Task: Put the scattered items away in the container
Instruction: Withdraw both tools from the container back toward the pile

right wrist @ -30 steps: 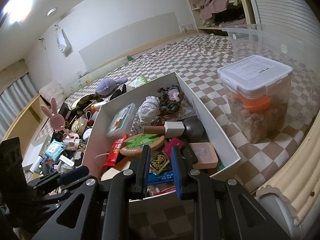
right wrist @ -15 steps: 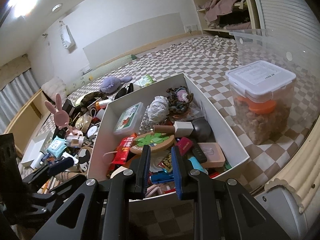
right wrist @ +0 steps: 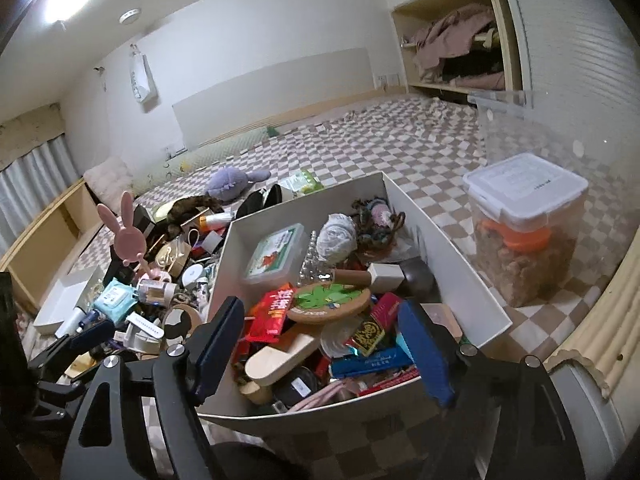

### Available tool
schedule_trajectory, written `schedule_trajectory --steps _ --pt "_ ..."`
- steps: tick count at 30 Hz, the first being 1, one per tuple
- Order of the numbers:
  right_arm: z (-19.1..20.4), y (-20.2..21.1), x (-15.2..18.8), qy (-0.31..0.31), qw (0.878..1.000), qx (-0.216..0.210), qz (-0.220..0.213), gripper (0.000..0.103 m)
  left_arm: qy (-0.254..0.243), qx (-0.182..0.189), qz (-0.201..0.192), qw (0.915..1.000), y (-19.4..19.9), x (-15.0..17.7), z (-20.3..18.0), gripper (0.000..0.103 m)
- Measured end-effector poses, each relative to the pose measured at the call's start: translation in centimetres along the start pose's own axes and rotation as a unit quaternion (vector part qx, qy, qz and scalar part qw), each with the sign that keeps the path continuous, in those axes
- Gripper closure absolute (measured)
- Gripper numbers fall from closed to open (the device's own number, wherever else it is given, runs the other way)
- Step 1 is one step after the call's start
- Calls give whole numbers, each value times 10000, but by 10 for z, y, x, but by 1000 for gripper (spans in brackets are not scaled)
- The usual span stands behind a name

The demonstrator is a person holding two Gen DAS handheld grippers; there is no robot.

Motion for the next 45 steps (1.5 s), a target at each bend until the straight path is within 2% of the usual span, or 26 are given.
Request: schedule_trajectory --steps 3,6,9,19,22,26,29,33,36,41,45 --pt "9 5 -3 76 9994 12 -336 0 61 -25 -52 10000 7 -1 8 1" --pt "23 14 -6 225 9964 17 -815 0 89 -203 -179 9996 15 -2 17 1" --pt "39 17 -6 370 9944 -83 -985 0 70 -543 -304 9980 22 -3 28 1" --pt "105 -4 9 1433 9883 -253 -461 0 138 -1144 -509 9920 49 -1 76 1" --pt "120 -7 14 1453 9876 -482 -346 0 151 -1274 -457 9907 56 2 93 1" --pt "142 -16 19 1391 9866 -846 -93 0 265 -1183 -411 9918 70 8 116 1" --pt "156 -20 24 1356 9845 -1114 72 0 96 -1288 -435 9907 81 10 130 1" --pt "179 -23 30 1569 9802 -1209 62 0 114 -1355 -409 9899 94 14 150 1" --pt "199 -26 37 1853 9744 -1273 17 0 181 -1550 -384 9870 105 19 172 1" --pt "239 -27 52 2471 9556 -1602 -102 0 213 -2062 -304 9778 121 29 216 1" --pt "265 -32 64 2787 9439 -1769 9 0 227 -2158 -135 9761 132 37 247 1"
Point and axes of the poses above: each gripper's, at about its wrist camera, not at the fingertips, and y roughly against the way its jaws point, z to its left, x to its underside, the point moved 7 cm from there along -y, roughly the way its jaws point, and after that the axes turned 2 degrees about y, right-handed, at the moved point
